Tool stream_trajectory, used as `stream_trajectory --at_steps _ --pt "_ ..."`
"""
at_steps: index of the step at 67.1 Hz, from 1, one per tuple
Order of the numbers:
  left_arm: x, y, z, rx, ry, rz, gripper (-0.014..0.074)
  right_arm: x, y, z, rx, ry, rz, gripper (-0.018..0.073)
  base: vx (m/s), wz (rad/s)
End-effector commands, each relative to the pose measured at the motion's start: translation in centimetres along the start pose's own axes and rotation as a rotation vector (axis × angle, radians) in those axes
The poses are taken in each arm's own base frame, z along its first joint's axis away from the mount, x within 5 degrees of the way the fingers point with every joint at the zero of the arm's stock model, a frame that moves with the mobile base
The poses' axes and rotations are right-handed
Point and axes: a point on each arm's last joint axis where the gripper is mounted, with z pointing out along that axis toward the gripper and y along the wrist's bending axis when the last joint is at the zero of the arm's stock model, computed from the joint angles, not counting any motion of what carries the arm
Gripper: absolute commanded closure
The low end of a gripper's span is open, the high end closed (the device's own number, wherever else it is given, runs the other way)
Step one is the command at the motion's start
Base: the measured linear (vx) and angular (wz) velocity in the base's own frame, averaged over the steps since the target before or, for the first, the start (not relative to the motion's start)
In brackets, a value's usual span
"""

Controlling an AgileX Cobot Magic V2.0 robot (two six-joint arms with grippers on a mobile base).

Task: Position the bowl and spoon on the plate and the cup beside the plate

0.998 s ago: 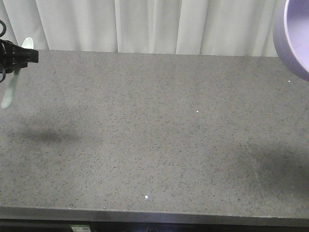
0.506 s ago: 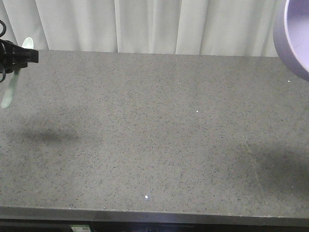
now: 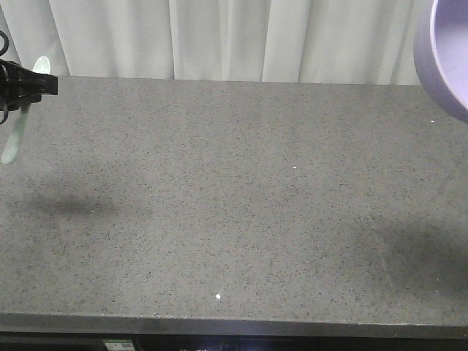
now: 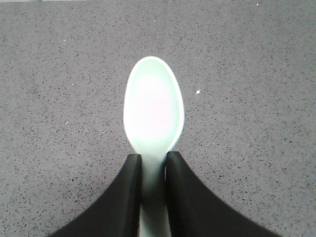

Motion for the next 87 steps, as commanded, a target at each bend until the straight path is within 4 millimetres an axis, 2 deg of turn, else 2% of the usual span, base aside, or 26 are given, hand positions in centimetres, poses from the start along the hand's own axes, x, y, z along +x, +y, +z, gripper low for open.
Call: stream_trajectory --at_steps 1,87 --pt "-1.47 -0.15 -1.90 -0.001 -0.116 -0.014 0.0603 -1.34 0.86 -0.89 -0.004 -0.099 -0.017 0.0564 -0.01 -0.03" --pt "-1.47 -0.15 -1.90 -0.001 -0.116 -0.014 0.0603 -1.34 0.86 -0.89 -0.004 -0.099 -0.017 0.0564 0.00 -0.12"
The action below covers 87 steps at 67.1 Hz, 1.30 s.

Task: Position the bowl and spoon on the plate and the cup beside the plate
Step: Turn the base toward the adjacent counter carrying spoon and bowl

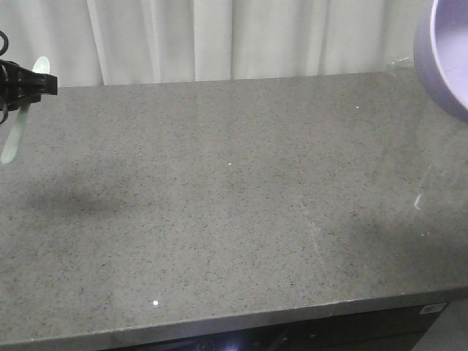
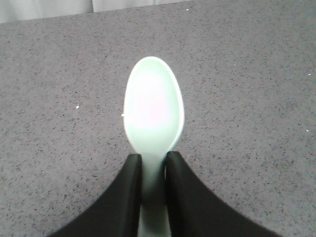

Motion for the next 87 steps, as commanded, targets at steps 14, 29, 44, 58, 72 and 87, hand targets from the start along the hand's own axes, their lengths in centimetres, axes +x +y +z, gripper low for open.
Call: stream_trajectory --at_steps 14,29,44,58,72,87 --pt "-1.47 -0.15 -1.90 -0.001 -0.116 -0.014 0.0603 -1.35 0.85 -0.89 -0.003 -0.099 -0.017 0.0564 0.00 -0.17" --pt "-1.47 -0.15 -1.90 -0.001 -0.116 -0.014 0.0603 -1.35 0.85 -0.89 -0.003 -0.099 -0.017 0.0564 -0.01 -0.15" --pt "-1.47 -0.15 -1.90 -0.001 -0.116 -0.014 0.0603 -1.35 0.85 -0.89 -0.003 -0.099 -0.017 0.0564 -0.01 -0.18" --pt "-1.47 -0.15 -1.90 -0.001 -0.116 -0.014 0.0603 -1.35 0.85 -0.89 -0.003 -0.099 -0.017 0.0564 -0.01 -0.19" --pt "-1.47 -0.15 -1.90 -0.001 -0.116 -0.014 0.0603 -1.35 0.85 -0.89 -0.003 -0.099 -0.017 0.0564 -0.01 -0.16" --pt "-1.47 -0.15 -1.90 -0.001 -0.116 -0.014 0.0603 -1.35 0.85 -0.89 -0.003 -0.099 -0.017 0.0564 -0.01 -0.14"
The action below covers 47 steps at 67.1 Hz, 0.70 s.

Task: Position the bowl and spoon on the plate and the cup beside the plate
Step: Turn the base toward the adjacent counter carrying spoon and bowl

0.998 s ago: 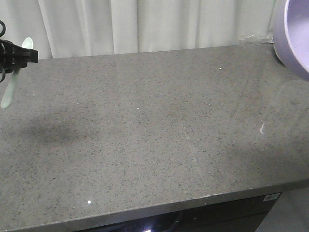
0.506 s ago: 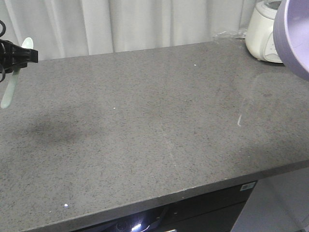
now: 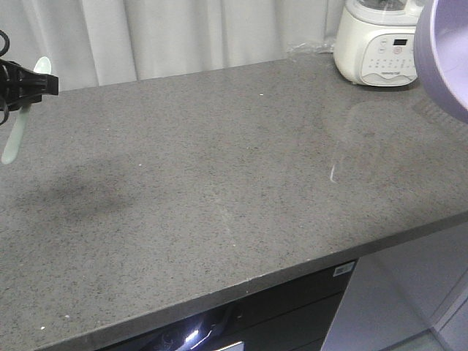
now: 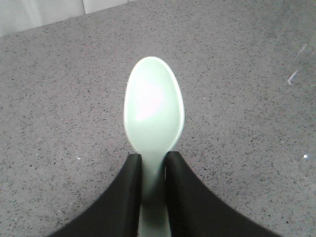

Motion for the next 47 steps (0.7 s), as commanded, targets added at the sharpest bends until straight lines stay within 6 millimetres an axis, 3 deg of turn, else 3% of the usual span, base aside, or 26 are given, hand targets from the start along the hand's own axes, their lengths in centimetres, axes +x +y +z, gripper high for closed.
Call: stream_trajectory --at_steps 1,47 --pt "-1.47 -0.15 -1.90 -0.001 -0.116 -0.014 0.0603 -1.35 0.85 -0.89 -0.003 -0.099 -0.017 0.0564 -0.01 -0.15" --pt "-1.47 -0.15 -1.90 -0.001 -0.116 -0.014 0.0603 -1.35 0.85 -0.89 -0.003 -0.099 -0.017 0.0564 -0.02 -0.19"
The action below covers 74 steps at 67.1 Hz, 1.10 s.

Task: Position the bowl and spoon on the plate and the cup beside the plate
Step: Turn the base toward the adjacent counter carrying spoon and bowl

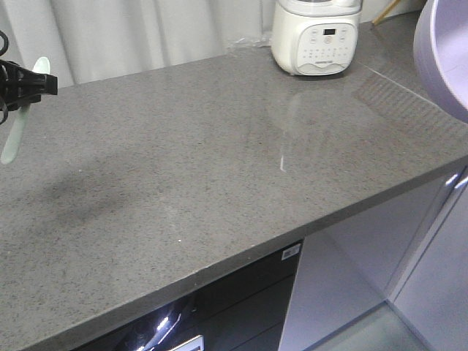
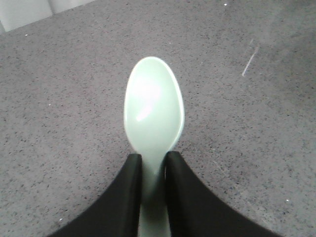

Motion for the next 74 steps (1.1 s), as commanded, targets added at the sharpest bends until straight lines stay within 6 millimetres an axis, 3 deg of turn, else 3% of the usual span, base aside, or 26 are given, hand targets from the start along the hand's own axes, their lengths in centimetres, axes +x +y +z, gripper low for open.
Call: stream_trajectory --at_steps 1,74 --pt "-1.47 -0.15 -1.90 -0.001 -0.116 -0.014 0.0603 -1.35 0.85 -0.89 -0.003 -0.099 -0.017 0.0564 -0.02 -0.21" --pt "-1.47 -0.15 -1.90 -0.001 -0.116 -0.014 0.0603 -1.35 0.85 -0.89 -0.003 -0.099 -0.017 0.0564 -0.02 -0.19"
